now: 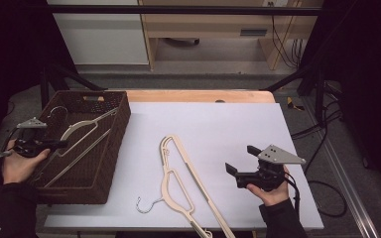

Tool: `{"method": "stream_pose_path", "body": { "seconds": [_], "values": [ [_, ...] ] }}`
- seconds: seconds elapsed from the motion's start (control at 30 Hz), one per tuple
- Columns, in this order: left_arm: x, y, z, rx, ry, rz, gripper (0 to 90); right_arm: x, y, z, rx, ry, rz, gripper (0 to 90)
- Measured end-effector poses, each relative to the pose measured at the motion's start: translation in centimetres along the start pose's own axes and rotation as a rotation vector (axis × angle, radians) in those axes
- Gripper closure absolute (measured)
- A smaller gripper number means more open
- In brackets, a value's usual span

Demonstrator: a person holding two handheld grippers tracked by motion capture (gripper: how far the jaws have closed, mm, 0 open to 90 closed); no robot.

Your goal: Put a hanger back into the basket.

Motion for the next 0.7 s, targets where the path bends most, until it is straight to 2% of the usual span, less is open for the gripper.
{"method": "stream_pose_path", "body": {
  "seconds": [0.03,0.13,0.2,0.3,0.37,0.5,0.6,0.63,0.7],
  "values": [
    [0.2,0.0,0.0,0.014,-0.015,-0.016,81.2,0.0,0.1,0.0,-0.005,-0.001,0.003,7.5],
    [1.1,0.1,0.1,0.065,-0.056,-0.023,74.5,-0.2,0.2,0.0,0.007,0.004,-0.004,7.5],
    [1.8,0.2,0.3,0.077,-0.066,-0.055,70.8,-0.3,0.4,0.0,0.008,0.004,-0.003,7.5],
    [2.9,0.0,0.5,0.098,-0.110,-0.069,68.8,-0.3,0.5,0.0,0.010,0.003,-0.009,7.5],
    [3.7,-0.4,0.5,0.097,-0.129,-0.077,67.9,-0.3,0.6,0.0,0.009,0.001,-0.009,7.5],
    [5.3,-1.7,0.2,0.083,-0.184,-0.086,66.7,-0.3,0.7,0.0,0.009,0.003,-0.009,7.5],
    [6.6,-3.2,-0.6,0.077,-0.262,-0.080,61.1,-0.4,0.8,0.0,0.011,0.006,-0.014,7.5],
    [7.0,-3.9,-0.9,0.062,-0.288,-0.081,58.9,-0.5,0.8,0.1,0.011,0.008,-0.014,7.5],
    [7.8,-5.4,-1.6,0.056,-0.361,-0.058,52.8,-0.5,0.9,0.1,0.017,0.011,-0.018,7.5]
  ]
}}
Point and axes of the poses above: each handheld gripper's, and its own axes: x roughly backward along the jaws, z roughly out of its underside, y roughly to its left, the point moved 5 cm from there along -x, roughly forward along the jaws, and after that the axes turned 7 degrees about -x, right-handed, at the moved point
